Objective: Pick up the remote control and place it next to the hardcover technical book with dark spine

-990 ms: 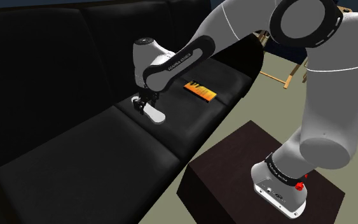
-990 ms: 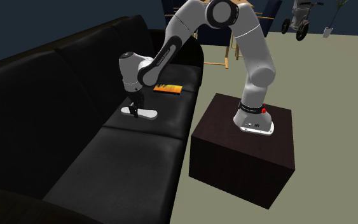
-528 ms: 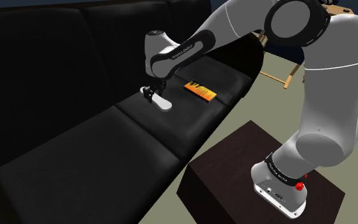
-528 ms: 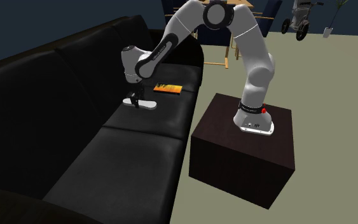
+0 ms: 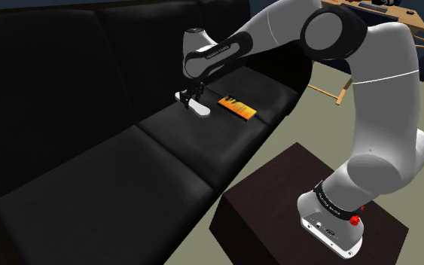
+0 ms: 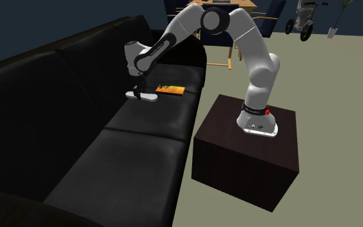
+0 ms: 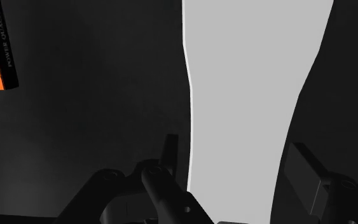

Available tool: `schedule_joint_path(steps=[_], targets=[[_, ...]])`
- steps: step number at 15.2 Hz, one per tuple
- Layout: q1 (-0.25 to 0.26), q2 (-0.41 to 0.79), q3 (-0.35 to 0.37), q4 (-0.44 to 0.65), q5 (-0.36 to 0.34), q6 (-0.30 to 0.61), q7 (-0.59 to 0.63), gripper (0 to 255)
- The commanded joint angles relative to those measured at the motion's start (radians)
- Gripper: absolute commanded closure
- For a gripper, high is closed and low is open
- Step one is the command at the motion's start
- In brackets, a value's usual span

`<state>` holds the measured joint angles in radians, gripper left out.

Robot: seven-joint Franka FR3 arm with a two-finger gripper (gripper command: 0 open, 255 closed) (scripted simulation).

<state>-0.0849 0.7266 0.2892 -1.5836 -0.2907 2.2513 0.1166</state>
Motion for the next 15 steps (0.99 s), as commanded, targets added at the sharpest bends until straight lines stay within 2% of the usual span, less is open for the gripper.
schedule_joint_path(steps=[1, 4, 15], targets=[[-0.025, 0.029, -0.007, 0.053, 0.003, -0.021, -0.044, 255], [-0.052, 0.087, -0.018, 0.160, 0.006, -0.066, -0.102, 255], [-0.038, 0.187, -0.038, 0.180, -0.015, 0.015, -0.090, 255]])
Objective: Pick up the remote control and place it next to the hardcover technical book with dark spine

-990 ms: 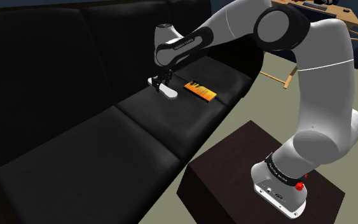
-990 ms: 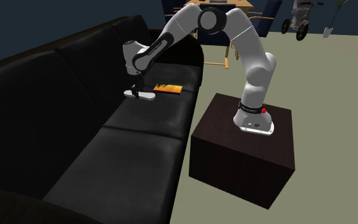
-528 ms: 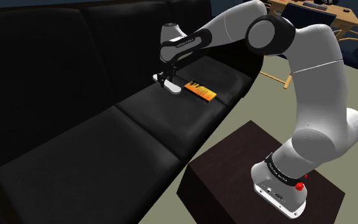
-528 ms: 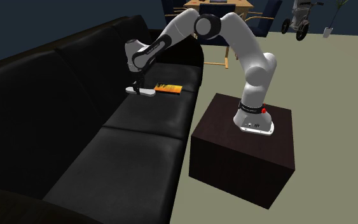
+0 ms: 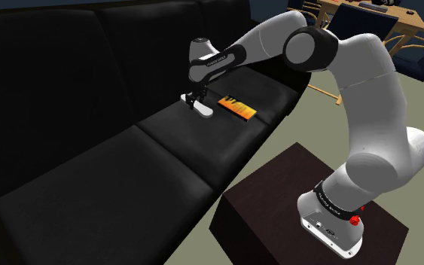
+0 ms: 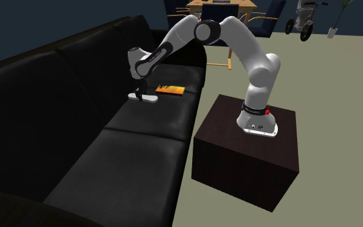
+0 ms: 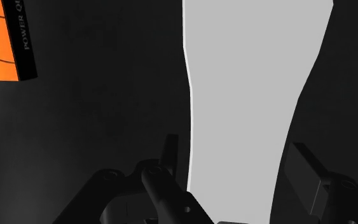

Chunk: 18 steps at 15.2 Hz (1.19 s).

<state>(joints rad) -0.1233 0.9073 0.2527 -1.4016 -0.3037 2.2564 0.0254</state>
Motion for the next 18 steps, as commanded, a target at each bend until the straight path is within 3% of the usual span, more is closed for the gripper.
schedule_joint_path(steps=[1, 12, 13, 18], targets=[[0.002, 0.016, -0.004, 0.001, -0.004, 0.016, 0.002, 255], [0.006, 0.047, -0.010, 0.013, -0.009, 0.035, 0.005, 255], [0.006, 0.047, -0.010, 0.013, -0.009, 0.035, 0.005, 0], [0.006, 0.047, -0.010, 0.012, -0.009, 0.035, 0.005, 0]])
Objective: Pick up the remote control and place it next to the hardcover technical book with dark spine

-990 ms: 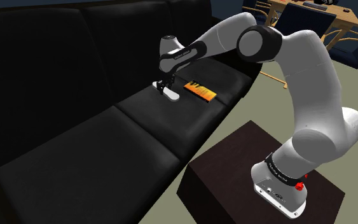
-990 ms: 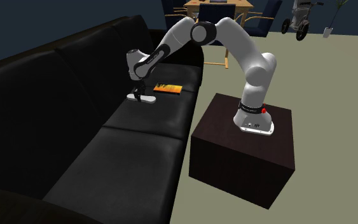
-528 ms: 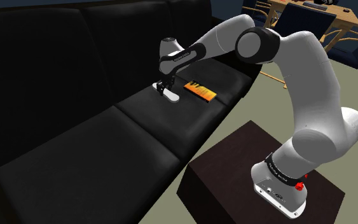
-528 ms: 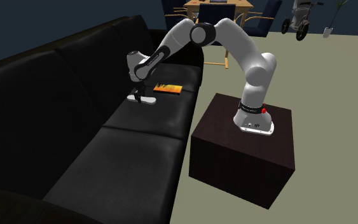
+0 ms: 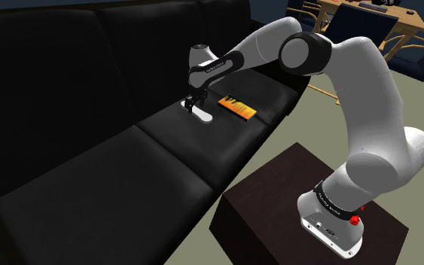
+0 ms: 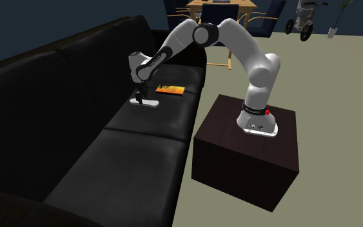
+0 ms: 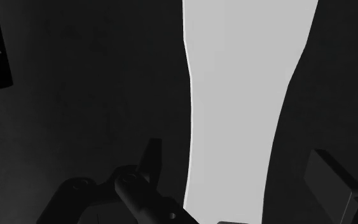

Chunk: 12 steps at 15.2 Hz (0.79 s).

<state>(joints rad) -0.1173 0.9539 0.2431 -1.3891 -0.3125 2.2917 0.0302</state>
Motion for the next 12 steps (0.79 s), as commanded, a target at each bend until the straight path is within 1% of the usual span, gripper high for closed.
schedule_joint_path(steps=[1, 4, 12], targets=[[-0.003, -0.025, 0.005, -0.008, 0.004, -0.016, -0.002, 0], [-0.010, -0.089, 0.018, -0.024, 0.017, -0.066, -0.007, 0], [-0.010, -0.089, 0.018, -0.024, 0.017, -0.066, -0.007, 0]])
